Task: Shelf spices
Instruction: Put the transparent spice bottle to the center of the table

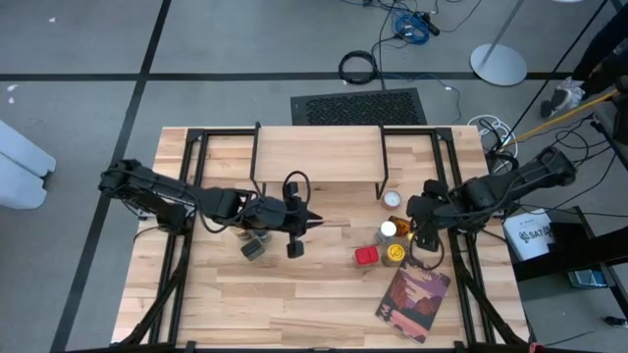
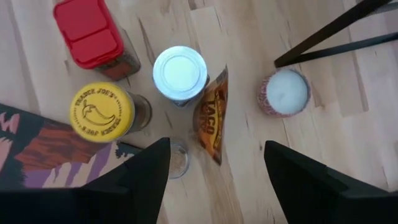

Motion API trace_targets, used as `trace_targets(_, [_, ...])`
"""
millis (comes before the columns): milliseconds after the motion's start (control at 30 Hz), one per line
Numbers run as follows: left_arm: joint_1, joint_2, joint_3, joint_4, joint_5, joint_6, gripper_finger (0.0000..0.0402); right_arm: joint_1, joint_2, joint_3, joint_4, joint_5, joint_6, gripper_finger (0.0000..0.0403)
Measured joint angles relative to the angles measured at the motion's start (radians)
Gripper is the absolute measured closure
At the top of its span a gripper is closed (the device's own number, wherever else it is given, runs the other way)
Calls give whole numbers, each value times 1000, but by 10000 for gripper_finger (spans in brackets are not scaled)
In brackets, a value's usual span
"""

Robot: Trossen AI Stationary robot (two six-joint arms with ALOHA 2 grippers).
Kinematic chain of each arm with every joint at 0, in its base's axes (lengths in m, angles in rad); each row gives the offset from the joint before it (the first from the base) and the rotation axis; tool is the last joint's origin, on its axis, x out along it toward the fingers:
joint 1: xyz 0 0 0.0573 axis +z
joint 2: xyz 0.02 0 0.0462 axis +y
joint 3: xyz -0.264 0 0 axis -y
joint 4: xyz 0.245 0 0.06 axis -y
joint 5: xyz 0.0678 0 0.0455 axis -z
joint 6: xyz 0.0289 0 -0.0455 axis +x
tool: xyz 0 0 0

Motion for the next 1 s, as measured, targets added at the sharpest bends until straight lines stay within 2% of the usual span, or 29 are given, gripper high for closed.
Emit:
trace_targets(500, [-29, -1, 0, -43, 0, -3, 340, -112, 37, 0, 11, -54, -124, 166])
trace_targets(1000, [-83, -33, 0, -330, 52, -336, 340, -117, 37, 0, 25, -47, -147, 167])
